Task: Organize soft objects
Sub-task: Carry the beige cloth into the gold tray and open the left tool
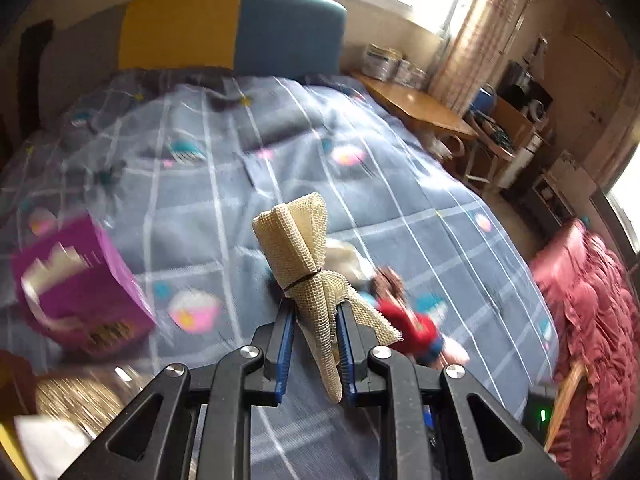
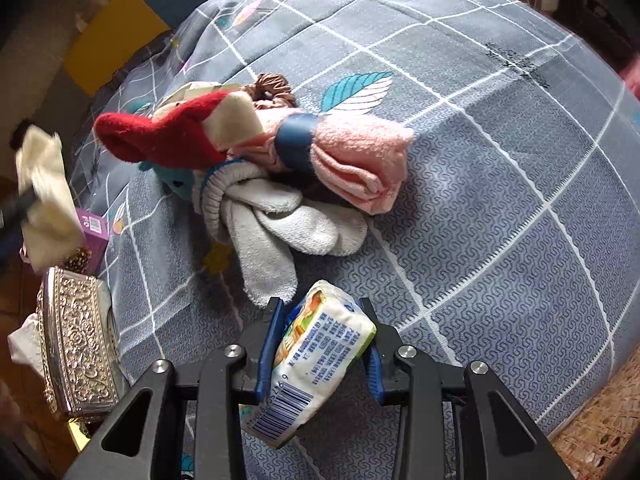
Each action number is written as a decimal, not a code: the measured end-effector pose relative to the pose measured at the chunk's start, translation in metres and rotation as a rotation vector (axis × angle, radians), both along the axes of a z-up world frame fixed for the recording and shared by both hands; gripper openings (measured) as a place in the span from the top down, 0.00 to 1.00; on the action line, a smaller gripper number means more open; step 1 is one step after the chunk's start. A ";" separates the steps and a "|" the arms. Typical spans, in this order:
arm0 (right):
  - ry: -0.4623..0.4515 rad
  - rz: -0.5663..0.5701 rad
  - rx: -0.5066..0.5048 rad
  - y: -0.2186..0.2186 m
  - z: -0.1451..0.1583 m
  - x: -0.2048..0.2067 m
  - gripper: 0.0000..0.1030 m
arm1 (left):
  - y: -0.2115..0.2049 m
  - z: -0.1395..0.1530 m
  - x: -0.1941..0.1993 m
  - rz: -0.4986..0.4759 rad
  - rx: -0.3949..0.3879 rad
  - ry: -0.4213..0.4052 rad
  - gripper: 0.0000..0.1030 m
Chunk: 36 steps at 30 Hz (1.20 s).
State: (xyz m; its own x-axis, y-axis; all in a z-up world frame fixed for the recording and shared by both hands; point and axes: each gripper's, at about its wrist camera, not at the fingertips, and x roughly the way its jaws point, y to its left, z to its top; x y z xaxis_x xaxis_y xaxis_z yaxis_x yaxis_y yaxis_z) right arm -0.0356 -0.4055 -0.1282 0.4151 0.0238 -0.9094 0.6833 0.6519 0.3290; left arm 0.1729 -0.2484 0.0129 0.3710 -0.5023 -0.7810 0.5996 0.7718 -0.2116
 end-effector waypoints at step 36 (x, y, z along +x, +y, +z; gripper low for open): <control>0.015 0.089 -0.181 0.036 -0.006 0.017 0.65 | 0.434 -0.101 -0.037 0.708 0.074 0.064 0.79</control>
State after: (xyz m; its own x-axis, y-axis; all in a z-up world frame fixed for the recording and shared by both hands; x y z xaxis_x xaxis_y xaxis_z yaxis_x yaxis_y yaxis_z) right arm -0.0183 -0.3695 -0.1337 0.4051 -0.1044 -0.9083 0.6241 0.7576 0.1913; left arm 0.1355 0.1855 -0.0885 0.5404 -0.1026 -0.8351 -0.0624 0.9849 -0.1614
